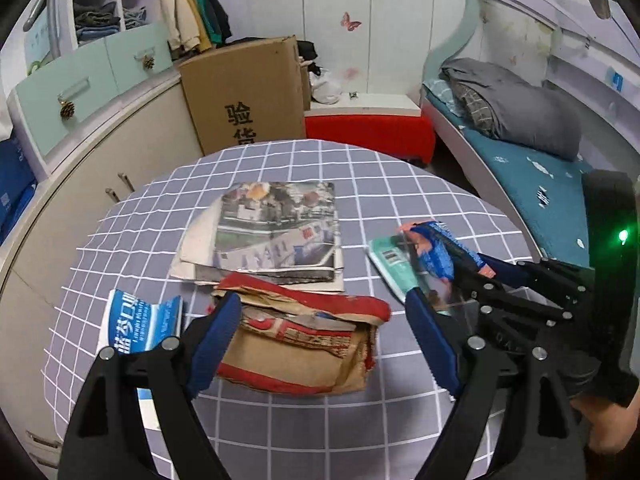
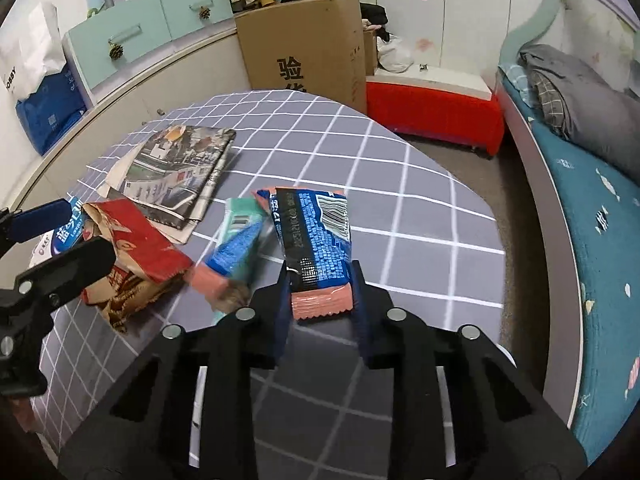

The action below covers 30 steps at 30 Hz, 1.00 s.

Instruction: Collect trash

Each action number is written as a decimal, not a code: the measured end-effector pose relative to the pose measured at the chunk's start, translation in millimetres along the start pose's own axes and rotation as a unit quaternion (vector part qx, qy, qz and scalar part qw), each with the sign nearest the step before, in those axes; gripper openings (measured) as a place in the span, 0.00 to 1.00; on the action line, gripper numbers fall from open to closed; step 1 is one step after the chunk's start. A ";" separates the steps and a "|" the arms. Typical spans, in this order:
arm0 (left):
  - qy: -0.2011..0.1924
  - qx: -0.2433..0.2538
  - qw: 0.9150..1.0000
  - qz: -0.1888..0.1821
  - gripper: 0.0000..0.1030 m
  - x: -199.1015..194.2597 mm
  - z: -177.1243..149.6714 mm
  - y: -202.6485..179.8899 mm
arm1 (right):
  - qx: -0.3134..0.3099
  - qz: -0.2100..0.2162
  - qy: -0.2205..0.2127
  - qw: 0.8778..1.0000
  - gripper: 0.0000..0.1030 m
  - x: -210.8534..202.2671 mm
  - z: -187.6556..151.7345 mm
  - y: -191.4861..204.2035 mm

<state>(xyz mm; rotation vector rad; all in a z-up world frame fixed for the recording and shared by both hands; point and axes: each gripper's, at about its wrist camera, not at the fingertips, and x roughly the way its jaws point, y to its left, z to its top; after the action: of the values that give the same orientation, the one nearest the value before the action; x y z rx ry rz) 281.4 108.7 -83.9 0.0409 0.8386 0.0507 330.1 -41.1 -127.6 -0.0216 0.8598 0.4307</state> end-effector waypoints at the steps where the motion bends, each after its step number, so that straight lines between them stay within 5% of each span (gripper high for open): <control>1: -0.001 0.004 1.000 -0.005 0.80 -0.3 -0.3 -4.5 | 0.006 -0.003 -0.009 1.000 0.25 -5.8 -2.9 -5.0; 8: 0.017 0.067 0.997 -0.028 0.80 9.9 -8.2 -65.9 | 0.067 -0.011 -0.060 0.996 0.25 -54.1 -30.6 -47.6; 13: 0.044 0.094 0.995 -0.001 0.78 25.6 -20.9 -92.1 | 0.083 0.011 -0.071 0.994 0.25 -74.5 -46.6 -60.6; 17: 0.067 0.083 0.994 -0.022 0.53 36.3 -27.4 -93.4 | 0.092 0.023 -0.080 0.992 0.25 -82.4 -54.9 -68.7; 18: 0.069 0.078 0.994 -0.033 0.30 36.0 -26.8 -93.0 | 0.096 0.028 -0.081 0.992 0.25 -83.9 -56.9 -72.1; 19: 0.066 0.073 0.995 -0.036 0.25 34.8 -26.1 -93.0 | 0.100 0.030 -0.085 0.991 0.25 -86.3 -59.6 -75.5; 20: 0.053 0.072 0.995 -0.036 0.11 31.8 -25.9 -93.6 | 0.103 0.030 -0.088 0.990 0.25 -89.2 -62.3 -79.1; 26: 0.005 0.085 0.994 -0.072 0.11 8.0 -16.3 -124.4 | 0.140 0.022 -0.125 0.982 0.25 -112.3 -80.8 -111.2; 30: -0.004 0.115 0.985 -0.127 0.11 -6.0 -18.6 -175.5 | 0.180 0.005 -0.144 0.973 0.25 -127.4 -104.5 -142.5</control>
<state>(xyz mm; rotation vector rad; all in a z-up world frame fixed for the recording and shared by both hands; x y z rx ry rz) 268.6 -66.5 -101.7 0.1511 0.8328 -0.2862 234.6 -236.9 -124.1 0.3717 0.6401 0.2727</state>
